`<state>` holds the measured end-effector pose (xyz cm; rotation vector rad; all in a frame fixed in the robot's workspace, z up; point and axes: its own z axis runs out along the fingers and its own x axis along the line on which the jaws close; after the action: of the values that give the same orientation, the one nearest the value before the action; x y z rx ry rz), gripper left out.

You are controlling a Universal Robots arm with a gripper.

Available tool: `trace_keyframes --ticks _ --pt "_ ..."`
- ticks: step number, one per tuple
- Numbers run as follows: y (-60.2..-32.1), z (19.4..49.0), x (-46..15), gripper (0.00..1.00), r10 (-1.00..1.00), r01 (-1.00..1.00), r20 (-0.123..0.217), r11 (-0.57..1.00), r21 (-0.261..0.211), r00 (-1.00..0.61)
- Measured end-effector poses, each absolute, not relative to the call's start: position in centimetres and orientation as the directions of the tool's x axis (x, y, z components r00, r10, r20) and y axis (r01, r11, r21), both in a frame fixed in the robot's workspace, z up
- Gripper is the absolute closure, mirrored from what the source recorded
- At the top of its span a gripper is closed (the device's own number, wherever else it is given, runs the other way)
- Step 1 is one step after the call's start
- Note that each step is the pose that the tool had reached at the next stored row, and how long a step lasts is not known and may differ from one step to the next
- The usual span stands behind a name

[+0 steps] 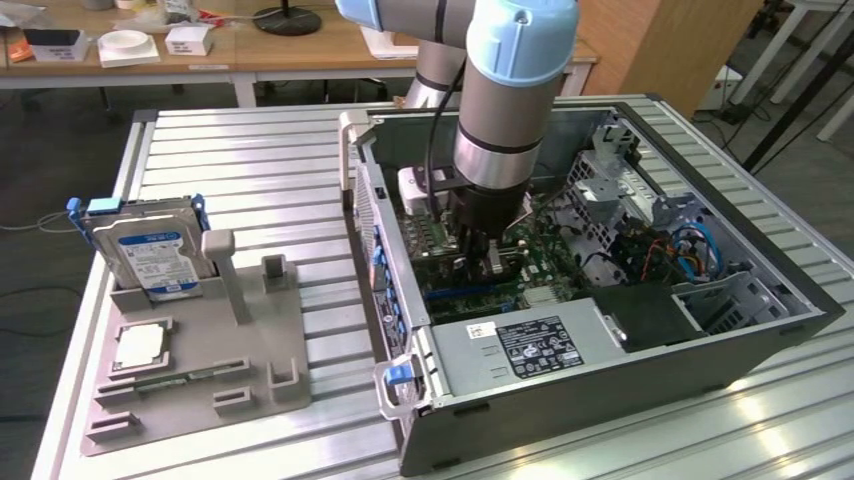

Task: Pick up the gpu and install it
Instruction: 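Insert the gpu into the slot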

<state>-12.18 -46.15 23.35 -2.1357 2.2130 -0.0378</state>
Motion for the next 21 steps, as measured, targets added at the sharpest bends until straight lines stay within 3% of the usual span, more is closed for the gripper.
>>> trace_keyframes --ticks 21 --pt "-46.15 23.17 -12.18 0.72 -0.999 -0.997 -0.030 0.035 -0.063 -0.033"
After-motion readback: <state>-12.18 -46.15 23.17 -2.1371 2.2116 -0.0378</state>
